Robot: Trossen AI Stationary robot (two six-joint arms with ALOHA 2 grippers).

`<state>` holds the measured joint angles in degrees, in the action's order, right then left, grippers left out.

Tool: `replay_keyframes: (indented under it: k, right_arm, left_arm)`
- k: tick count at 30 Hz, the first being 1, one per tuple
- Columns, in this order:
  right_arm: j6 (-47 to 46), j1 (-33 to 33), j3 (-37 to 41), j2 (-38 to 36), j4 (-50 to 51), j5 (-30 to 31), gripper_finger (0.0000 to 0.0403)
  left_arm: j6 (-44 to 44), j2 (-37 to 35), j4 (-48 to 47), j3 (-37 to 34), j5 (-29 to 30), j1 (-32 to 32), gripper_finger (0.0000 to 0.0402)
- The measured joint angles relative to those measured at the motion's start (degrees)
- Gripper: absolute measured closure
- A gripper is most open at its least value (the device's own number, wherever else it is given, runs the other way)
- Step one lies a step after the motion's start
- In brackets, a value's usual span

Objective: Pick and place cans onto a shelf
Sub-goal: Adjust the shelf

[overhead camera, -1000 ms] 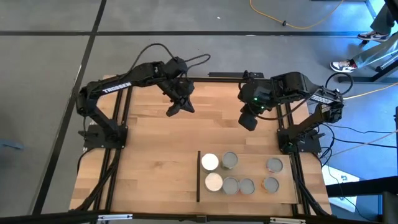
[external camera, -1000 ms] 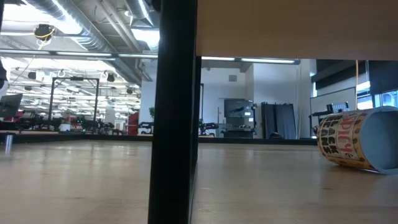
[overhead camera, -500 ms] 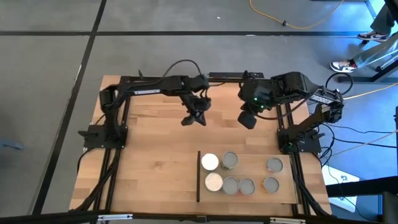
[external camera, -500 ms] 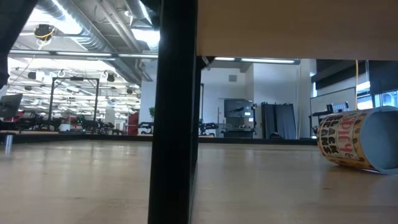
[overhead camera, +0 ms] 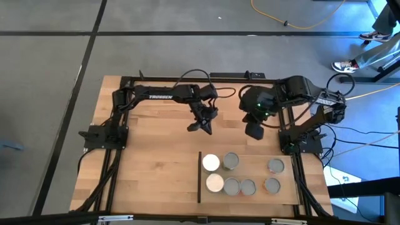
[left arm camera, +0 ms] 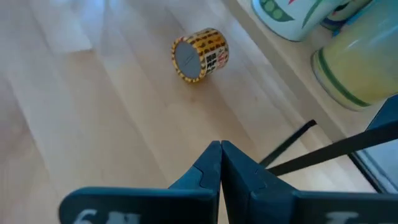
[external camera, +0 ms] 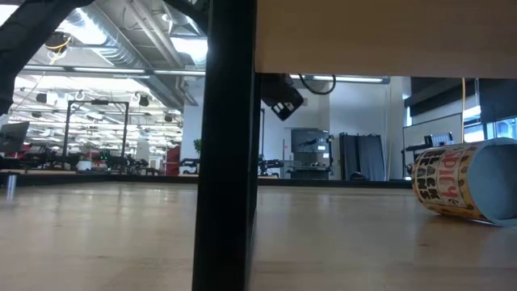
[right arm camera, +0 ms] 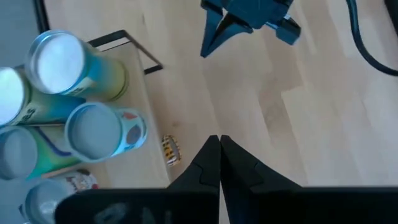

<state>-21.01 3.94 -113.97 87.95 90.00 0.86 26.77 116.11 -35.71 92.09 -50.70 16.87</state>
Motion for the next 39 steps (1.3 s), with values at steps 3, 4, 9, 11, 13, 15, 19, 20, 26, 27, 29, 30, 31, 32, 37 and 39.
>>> replay_keyframes:
  k: [3, 4, 9, 11, 13, 15, 19, 20, 26, 27, 29, 30, 31, 32, 37, 39]
  right_arm:
    - [-0.4, 1.7, 0.0, -0.4, 0.0, 0.0, 0.0398]
    - [-1.3, 2.3, 0.0, -0.5, 0.0, -0.1, 0.0398]
    - [-4.9, 7.3, 0.0, -0.8, 0.0, -1.5, 0.0398]
    - [-6.2, 9.9, 0.0, -0.8, 0.0, -1.6, 0.0398]
    - [-8.7, 12.6, 0.0, -0.8, 0.0, -1.6, 0.0398]
    - [-12.5, 15.6, 0.0, -0.8, 0.0, -1.6, 0.0398]
    - [-19.7, 22.0, 0.0, -0.6, 0.0, -1.1, 0.0398]
    - [-21.1, 23.5, 0.0, -0.5, 0.0, -0.7, 0.0398]
    - [-32.3, 31.1, 0.0, -0.2, 0.0, 1.7, 0.0398]
    - [-34.2, 32.3, 0.0, 0.0, 0.0, 1.8, 0.0398]
    - [-36.8, 34.8, 0.0, 0.8, 0.0, 1.6, 0.0398]
    - [-37.8, 36.2, 0.0, 1.5, 0.0, 1.6, 0.0398]
    - [-38.9, 37.3, 0.0, 2.1, 0.0, 1.6, 0.0398]
    - [-40.1, 38.4, 0.0, 2.8, 0.0, 1.5, 0.0398]
    - [-45.1, 43.1, 0.0, 6.7, -1.8, 0.6, 0.0398]
    - [-47.2, 44.6, 0.0, 8.4, -3.7, 0.5, 0.0398]
  left_arm:
    - [0.4, 0.0, 1.6, 0.0, -0.4, -0.6, 0.0401]
    - [0.4, 0.0, 2.1, 0.0, -1.0, -0.6, 0.0401]
    - [0.2, 0.0, 2.4, 0.0, -1.7, -0.8, 0.0401]
    - [-0.4, 0.0, 2.5, 0.0, -1.7, -0.8, 0.0401]
    - [-0.7, 0.0, 2.5, 0.0, -1.7, -0.8, 0.0401]
    - [-0.8, 0.0, 2.4, 0.0, -1.7, -0.8, 0.0401]
    - [-0.7, 0.0, 2.5, 0.0, -1.7, -0.8, 0.0401]
    - [-0.7, 0.0, 2.5, 0.0, -1.7, -0.8, 0.0401]
    - [-0.8, 0.0, 3.3, 0.0, -1.7, -0.8, 0.0401]
    - [-0.7, 0.0, 3.3, 0.0, -1.7, -0.8, 0.0401]
    - [-0.8, 0.0, 3.3, 0.0, -1.7, -0.8, 0.0401]
    - [-0.8, 0.0, 3.3, 0.0, -1.7, -0.8, 0.0401]
    - [-0.8, 0.0, 3.3, 0.0, -1.7, -0.8, 0.0401]
    - [-0.8, 0.0, 3.4, 0.0, -1.7, -0.8, 0.0401]
    - [-0.8, 0.0, 3.4, 0.0, -1.7, -0.8, 0.0401]
    - [-0.9, -0.4, 3.4, 0.0, -1.7, -0.7, 0.0401]
